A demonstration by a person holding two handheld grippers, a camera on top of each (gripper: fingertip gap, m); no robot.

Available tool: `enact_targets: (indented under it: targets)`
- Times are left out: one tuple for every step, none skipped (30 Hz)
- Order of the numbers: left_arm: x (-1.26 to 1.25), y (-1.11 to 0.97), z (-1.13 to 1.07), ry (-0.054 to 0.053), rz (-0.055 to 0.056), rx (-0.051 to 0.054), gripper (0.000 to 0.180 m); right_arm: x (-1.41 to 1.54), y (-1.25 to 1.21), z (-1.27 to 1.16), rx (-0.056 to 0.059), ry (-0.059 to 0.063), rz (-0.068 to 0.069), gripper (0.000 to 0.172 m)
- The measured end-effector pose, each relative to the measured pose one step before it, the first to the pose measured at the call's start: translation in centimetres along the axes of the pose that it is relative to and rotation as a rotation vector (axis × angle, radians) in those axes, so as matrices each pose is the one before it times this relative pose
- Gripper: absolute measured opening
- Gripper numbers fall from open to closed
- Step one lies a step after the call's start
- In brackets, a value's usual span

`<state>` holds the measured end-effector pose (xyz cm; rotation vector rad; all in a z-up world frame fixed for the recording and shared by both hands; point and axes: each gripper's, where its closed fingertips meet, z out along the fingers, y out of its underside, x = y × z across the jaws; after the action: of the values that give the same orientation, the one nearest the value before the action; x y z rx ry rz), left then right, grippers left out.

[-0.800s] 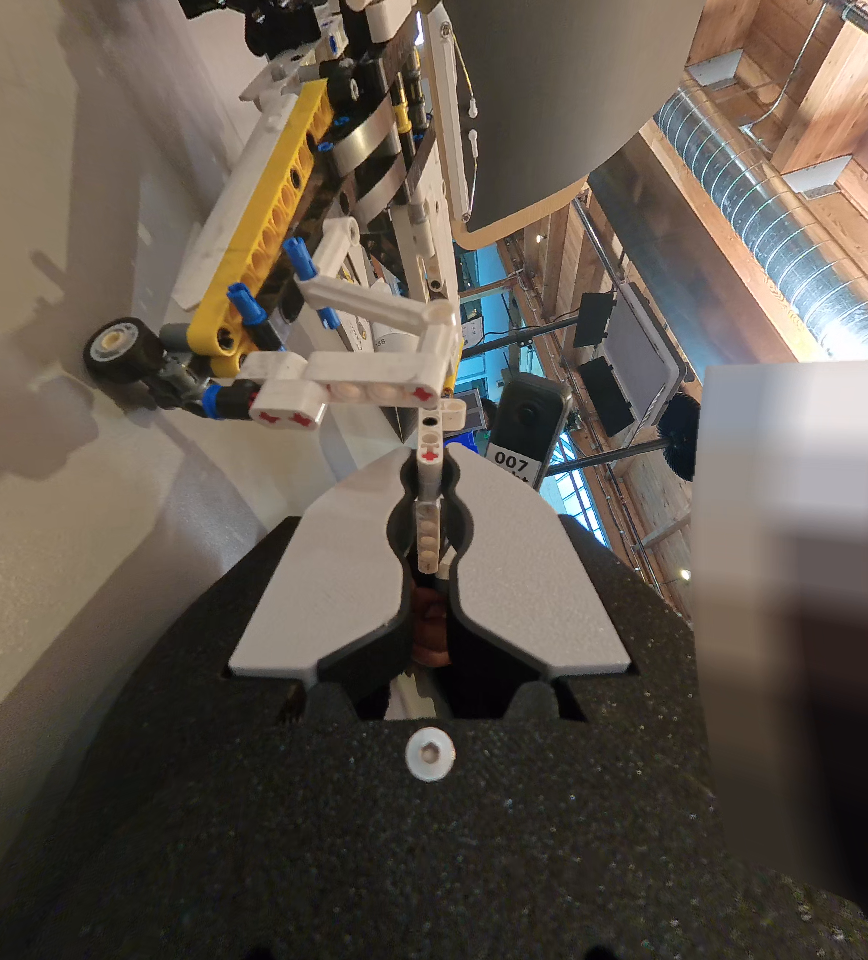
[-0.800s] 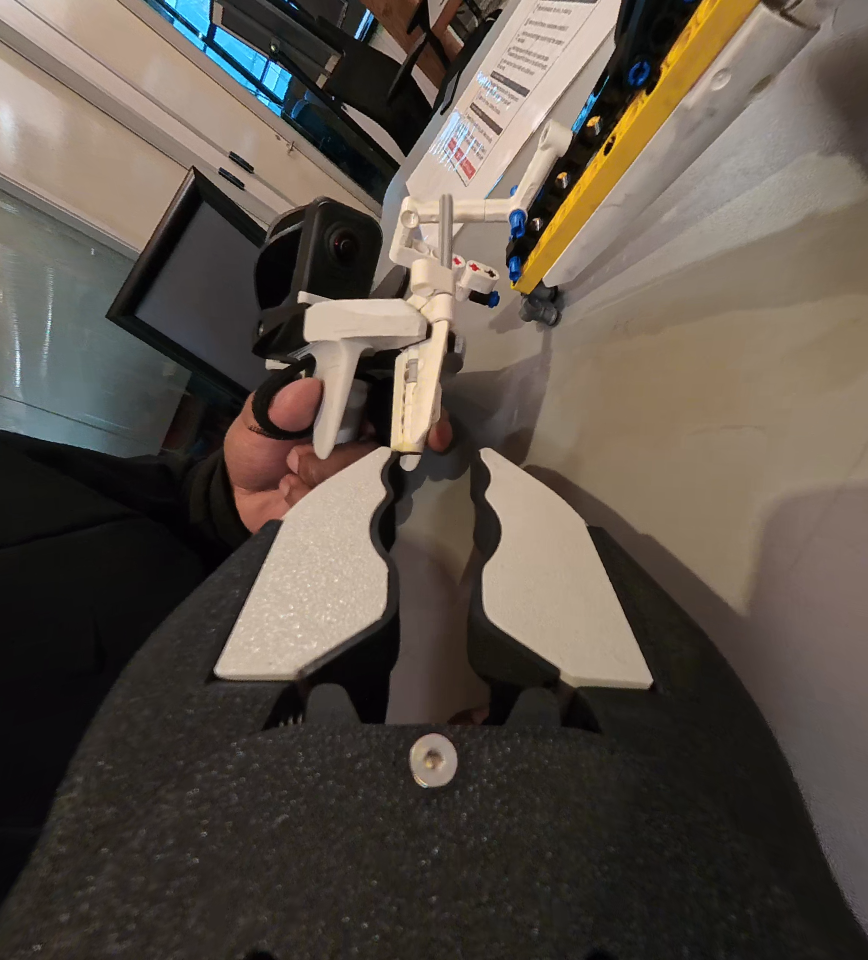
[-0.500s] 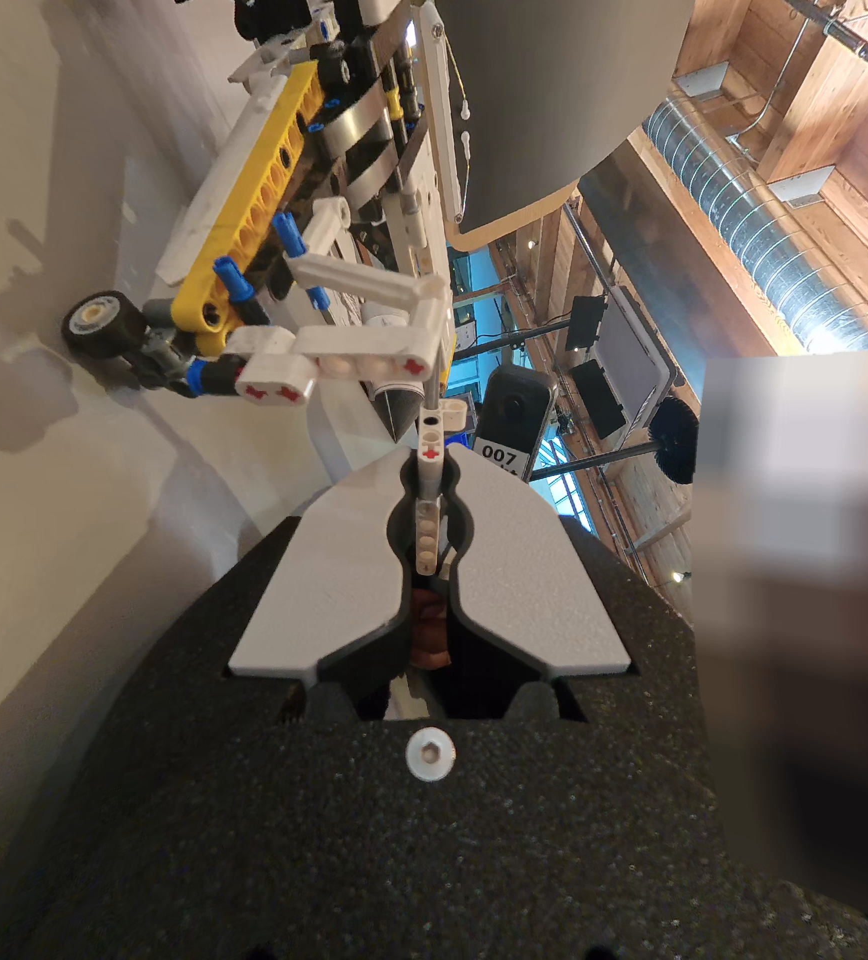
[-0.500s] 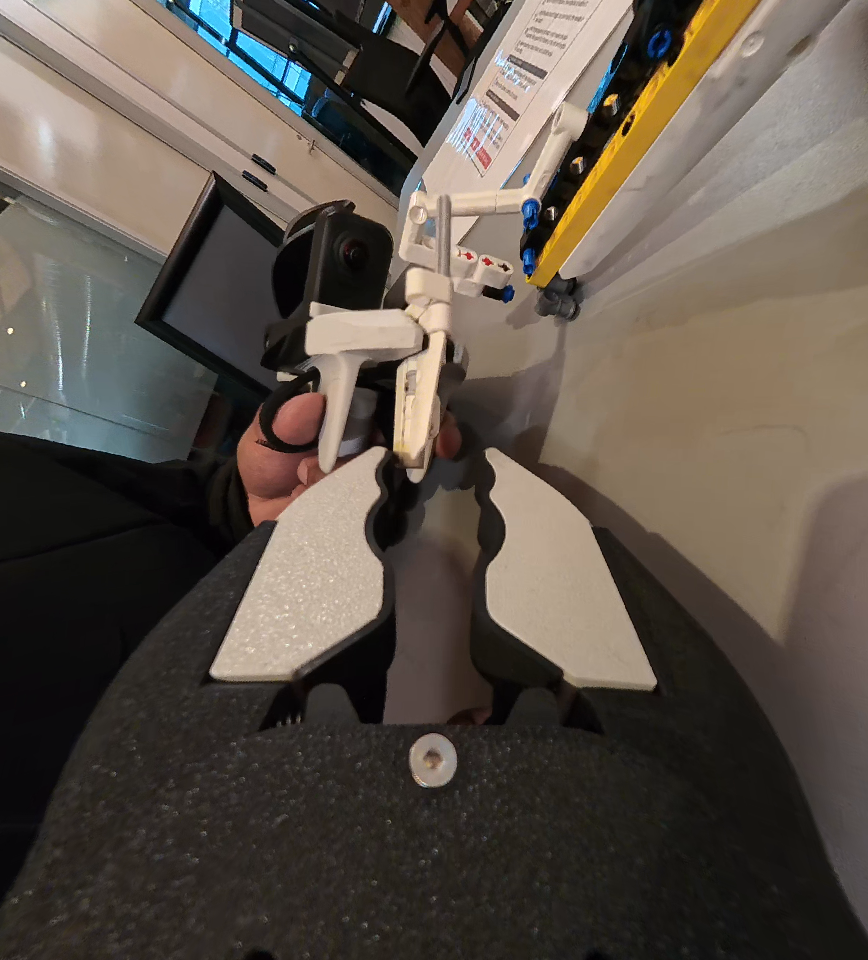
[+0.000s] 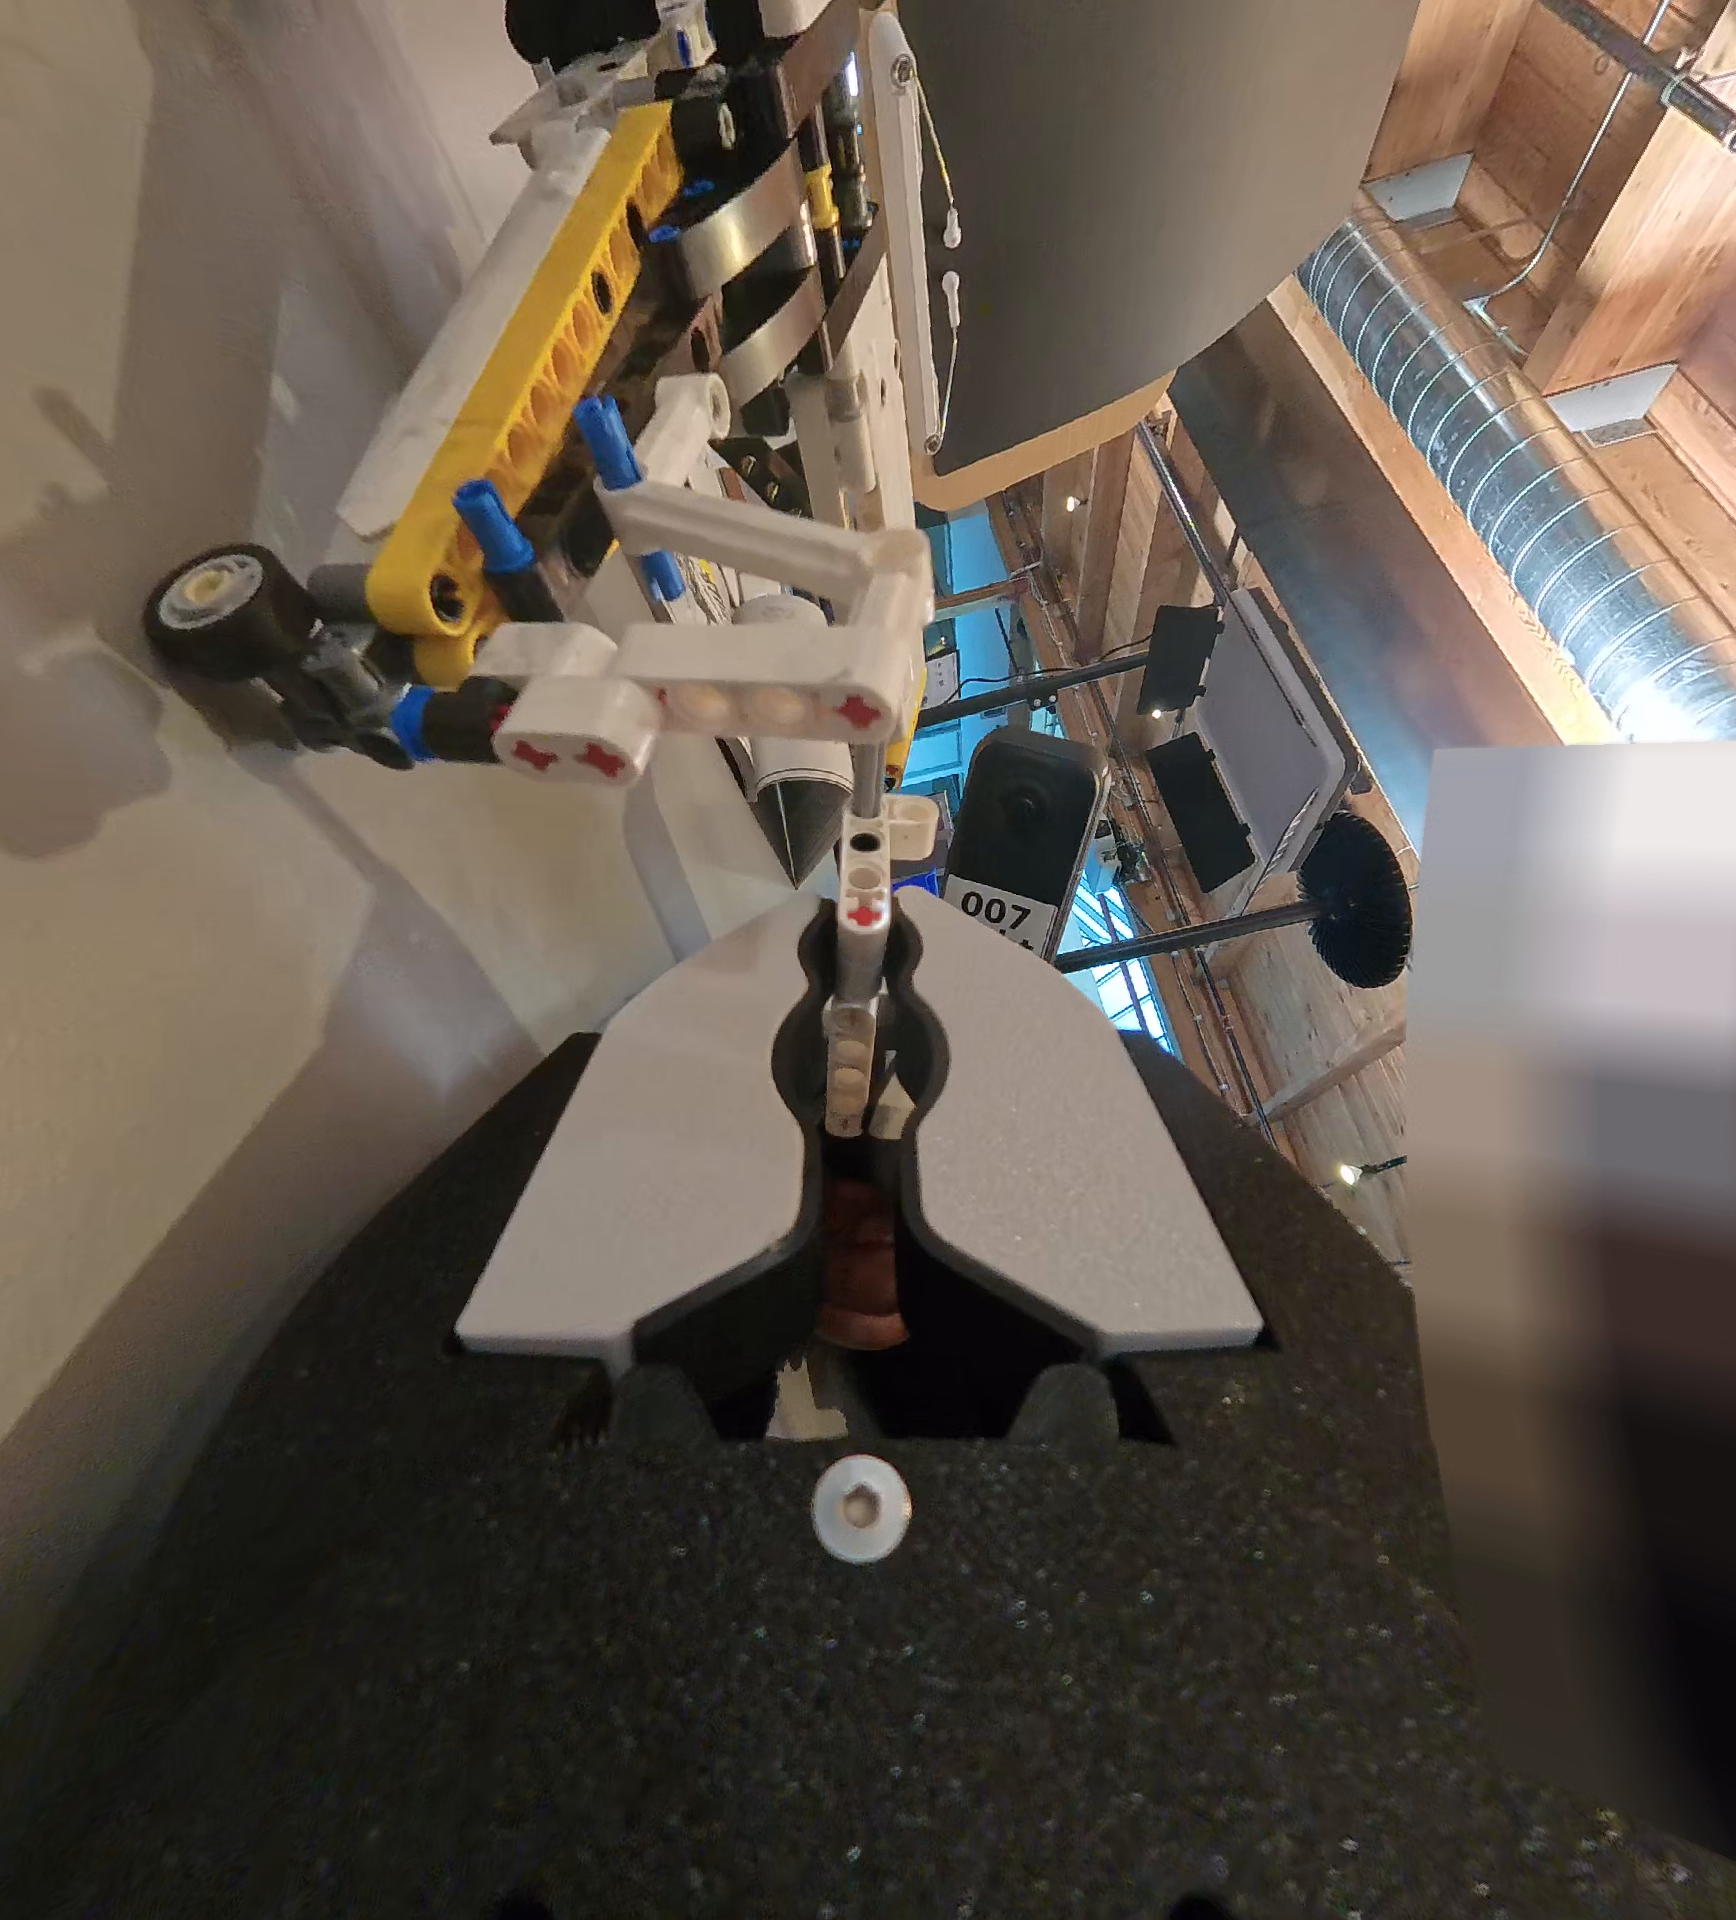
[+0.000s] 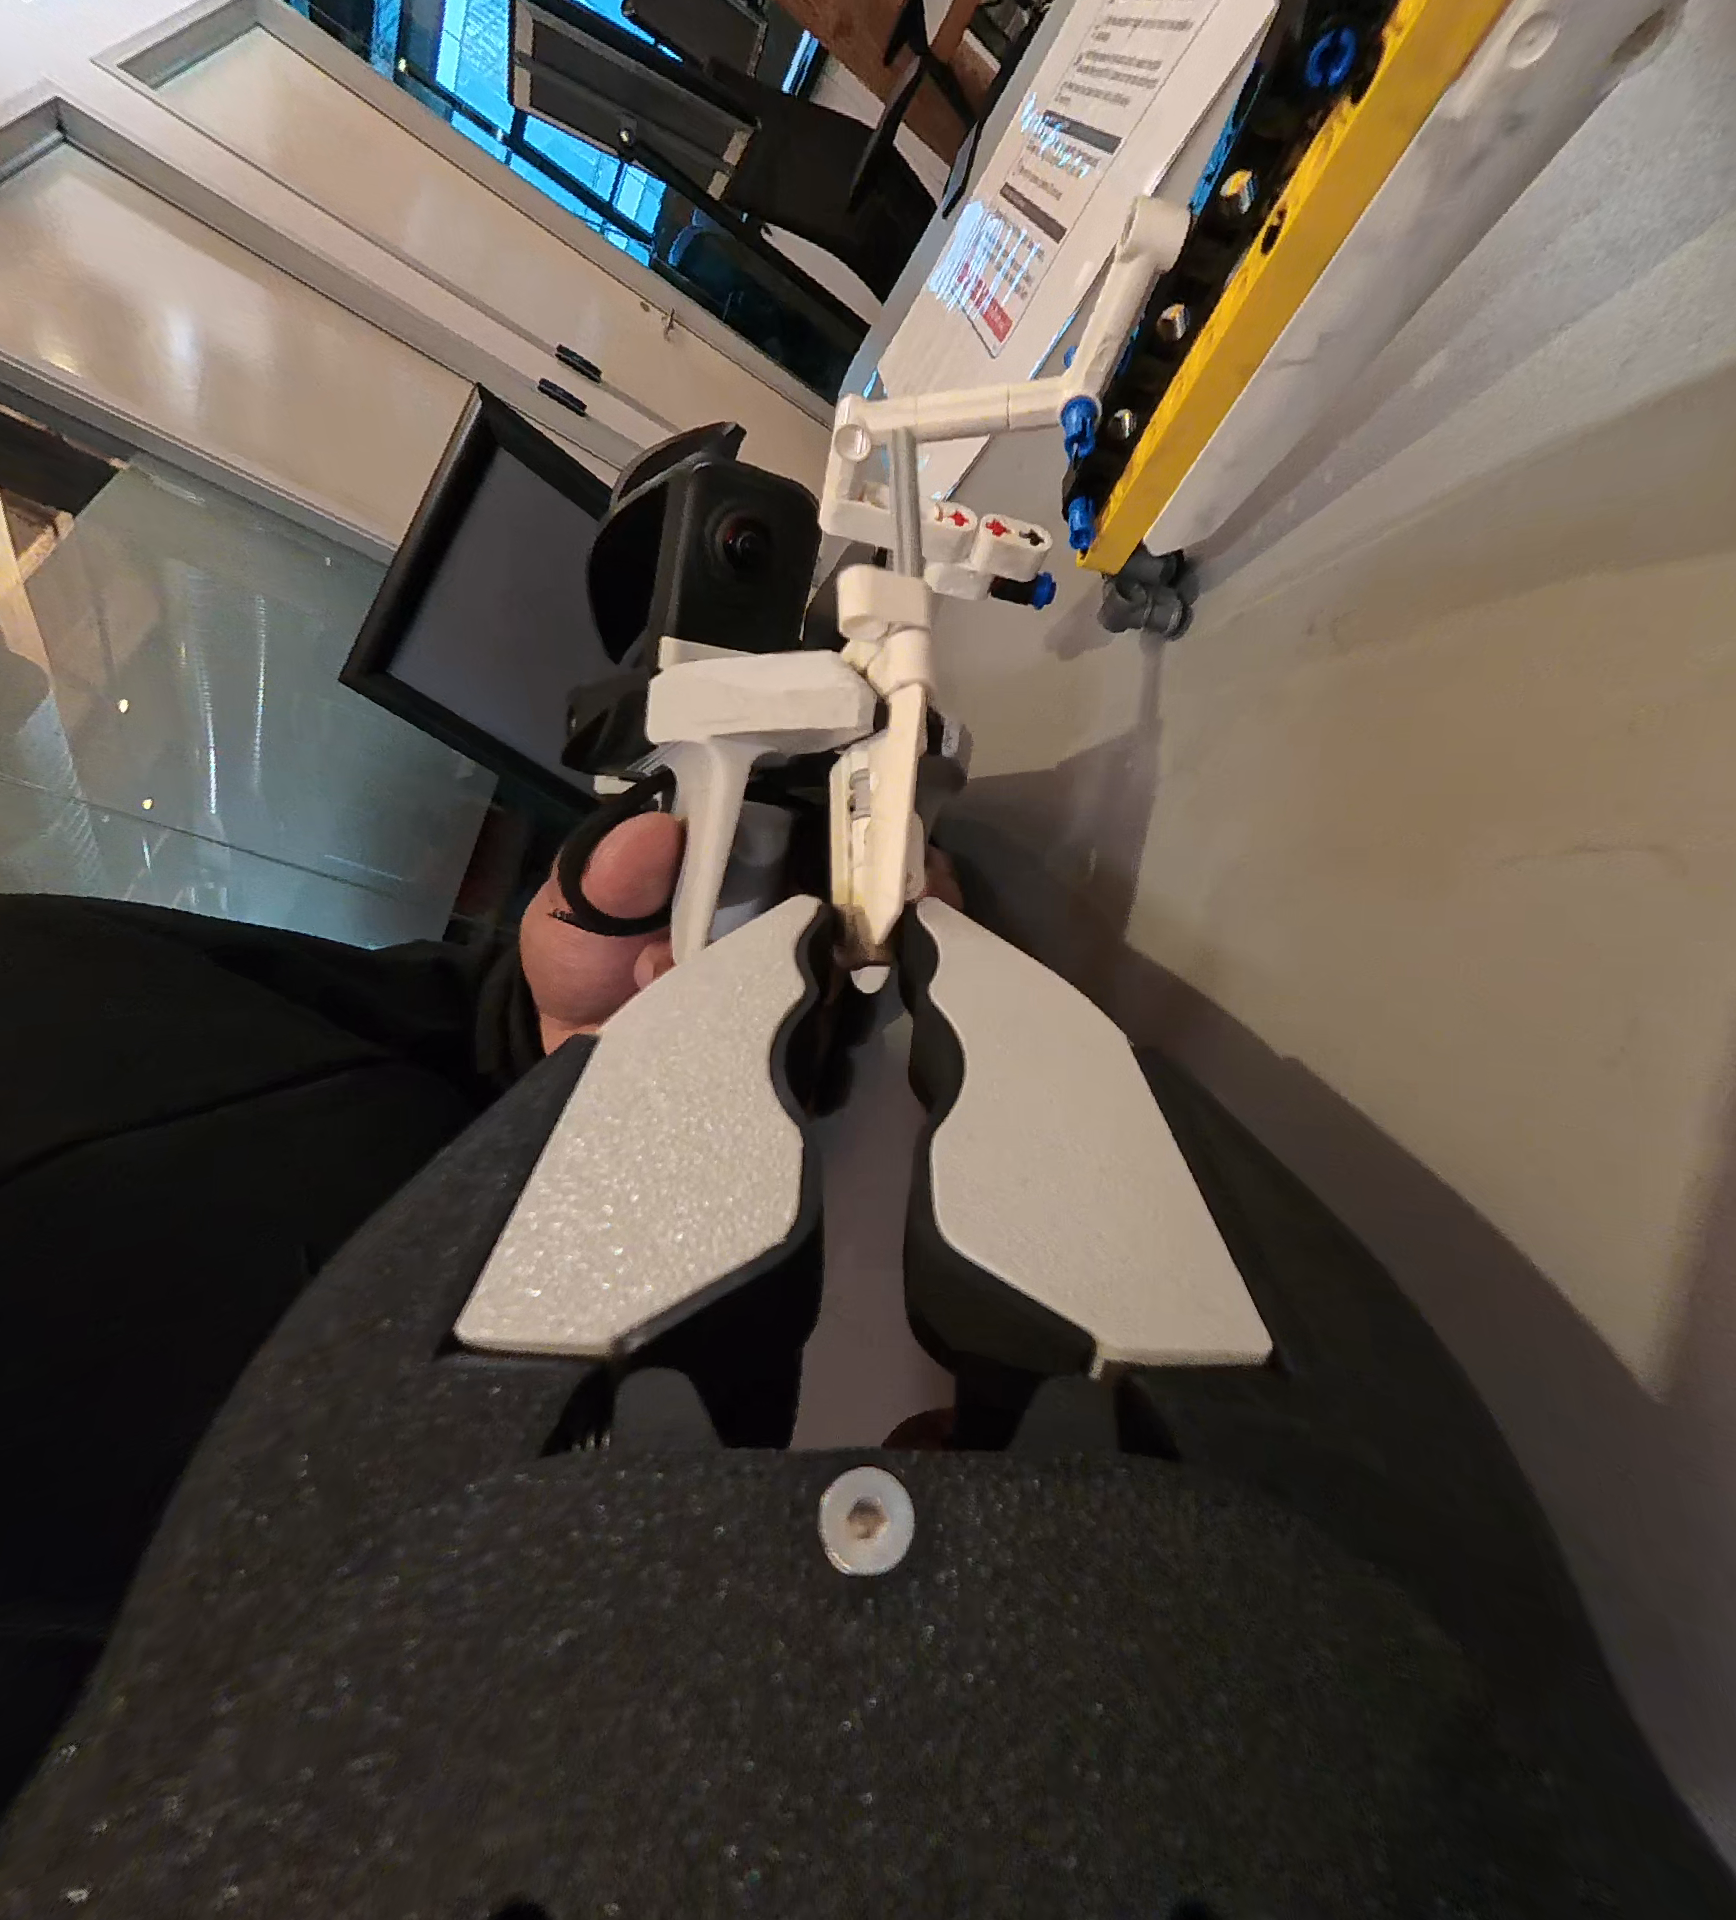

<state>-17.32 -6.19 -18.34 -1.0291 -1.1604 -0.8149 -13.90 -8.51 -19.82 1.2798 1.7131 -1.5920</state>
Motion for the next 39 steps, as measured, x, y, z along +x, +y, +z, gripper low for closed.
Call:
enact_targets:
  targets:
    - [0.013,0.009,-0.018,0.0023,-0.0024,-0.0019,0.008,0.008,-0.05,-0.043,0.0032,-0.0005,0.001,0.011]
    - [0.002,0.06,-0.291,0.0013,-0.0021,-0.0016,0.008,0.099,-0.107,-0.206,0.0012,-0.0006,0.002,0.011]
    - [0.004,0.03,0.025,0.0009,0.0003,-0.0027,0.008,0.01,-0.068,-0.038,0.004,-0.0018,0.0024,0.012]
    - [0.008,0.044,0.028,0.0005,-0.0009,-0.0035,0.007,0.001,-0.098,-0.04,0.0067,-0.002,0.0035,0.013]
    - [0.028,0.084,0.038,0.0027,-0.0014,-0.0064,0.007,0.041,-0.147,-0.05,0.0101,-0.0012,0.0074,0.017]
    - [0.019,0.077,0.051,0.0019,-0.0019,-0.0064,0.007,0.102,-0.192,-0.083,0.0129,0.0006,0.0111,0.018]
    - [-0.016,0.017,0.02,-0.0012,-0.0006,-0.002,0.007,0.028,-0.166,-0.096,0.0096,-0.0048,0.0106,0.017]
    - [-0.054,0.023,0.039,-0.0036,0.0003,-0.002,0.007,-0.076,-0.015,-0.033,-0.0003,-0.01,0.0062,0.014]
    - [-0.025,0.015,0.032,-0.0021,0.0004,-0.0017,0.007,-0.031,0.03,0.007,-0.0033,-0.0038,0.0009,0.013]
    - [0.016,-0.009,0.029,0.0022,-0.0012,-0.002,0.008,0.037,-0.028,-0.021,0.0033,0.0045,-0.0018,0.012]
    - [-0.009,0.027,0.037,0.0022,-0.0041,-0.0056,0.009,0.033,-0.025,-0.034,0.0027,0.0055,-0.0037,0.012]
    - [-0.045,0.07,0.04,-0.0001,-0.0068,-0.0101,0.013,0.071,-0.047,-0.05,0.0039,0.0059,-0.0006,0.01]
    - [-0.047,0.11,0.057,0.0001,-0.0079,-0.0166,0.016,0.049,-0.08,-0.071,0.0056,0.0031,0.001,0.007]
    - [0.059,0.103,0.016,0.007,-0.004,-0.0163,0.022,0.083,0.004,-0.036,-0.0021,0.0024,0.0051,0.007]
    - [0.013,0.135,-0.029,0.0013,0.0,-0.0174,0.026,0.094,0.002,-0.014,-0.0034,-0.0003,0.0103,0.007]
    - [-0.026,0.178,-0.069,-0.0049,0.0036,-0.0192,0.031,0.106,0.004,-0.01,-0.0036,-0.0001,0.012,0.007]
    - [-0.012,0.174,-0.097,-0.0075,0.0083,-0.0163,0.035,0.132,-0.016,-0.021,-0.0025,0.0014,0.0119,0.007]
    - [-0.053,0.187,-0.144,-0.0139,0.0131,-0.0163,0.038,0.166,-0.047,-0.011,-0.0001,0.004,0.0135,0.007]
    - [-0.024,0.147,-0.17,-0.0154,0.0208,-0.0136,0.04,0.2,-0.112,-0.048,0.0038,0.0043,0.0167,0.007]
    - [-0.028,0.095,-0.225,-0.0168,0.0247,-0.0126,0.043,0.191,-0.09,-0.052,0.0004,0.001,0.0188,0.007]
    - [0.023,0.046,-0.274,-0.0145,0.0302,-0.0116,0.045,0.218,-0.059,-0.055,-0.0036,0.0023,0.0172,0.007]
    - [0.204,0.034,-0.281,-0.0023,0.037,-0.0131,0.046,0.175,-0.132,-0.084,0.0025,0.003,0.0119,0.007]
    - [0.472,0.053,-0.3,0.0176,0.0412,-0.0166,0.043,0.265,-0.138,-0.086,0.0047,0.0144,0.0051,0.007]
    - [0.318,0.052,-0.321,0.0061,0.0407,-0.0191,0.041,0.295,-0.092,-0.064,0.0021,0.015,0.0064,0.007]
    - [0.146,-0.054,-0.361,-0.0038,0.0419,-0.0156,0.04,0.196,-0.086,-0.027,0.0029,0.0074,0.0108,0.007]
    - [0.145,-0.252,-0.426,-0.0005,0.043,-0.0068,0.039,0.156,-0.067,-0.005,0.0007,0.0039,0.0106,0.007]
    - [0.042,-0.466,-0.504,-0.0032,0.0409,0.0039,0.037,0.071,-0.052,0.01,-0.001,0.001,0.0056,0.007]
    - [-0.046,-0.672,-0.562,-0.0066,0.0405,0.0149,0.036,0.065,-0.065,0.015,-0.0016,0.0016,0.0006,0.007]
    - [-0.105,-0.766,-0.557,-0.0068,0.0395,0.0185,0.035,0.06,-0.056,0.01,-0.0034,0.002,-0.0007,0.007]
    - [-0.192,-0.789,-0.541,-0.0087,0.0331,0.0166,0.035,0.037,-0.041,0.036,-0.0056,-0.0002,0.0008,0.007]
    - [-0.128,-0.805,-0.47,-0.0029,0.0294,0.0166,0.034,0.04,-0.046,0.048,-0.0063,-0.0007,0.001,0.007]
    - [-0.017,-0.74,-0.397,0.0033,0.0293,0.014,0.033,0.05,-0.061,0.072,-0.0062,0.0017,-0.0008,0.007]
    - [-0.072,-0.643,-0.298,-0.0013,0.0248,0.0107,0.032,-0.004,-0.023,0.101,-0.0084,-0.0013,-0.0011,0.007]
    - [-0.073,-0.585,-0.219,-0.0026,0.0198,0.0108,0.033,-0.038,-0.035,0.1,-0.0074,-0.0046,-0.0005,0.007]
    - [0.154,-0.487,-0.139,0.01,0.0151,0.0076,0.032,-0.033,-0.033,0.081,-0.0065,-0.0039,0.0003,0.007]
    - [0.295,-0.359,-0.087,0.0161,0.0113,0.002,0.032,-0.136,-0.057,0.054,-0.0033,-0.0103,-0.0021,0.007]
    - [0.189,-0.258,-0.023,0.006,0.0138,-0.0022,0.032,-0.045,-0.028,0.019,-0.0025,-0.0034,-0.0028,0.007]
    - [-0.009,-0.22,-0.013,-0.0082,0.0224,-0.0016,0.032,-0.054,-0.036,0.012,-0.0004,-0.004,-0.0011,0.007]
    - [-0.235,-0.135,0.002,-0.0217,0.0286,-0.0045,0.033,-0.117,-0.006,0.019,-0.0017,-0.0069,-0.0035,0.007]
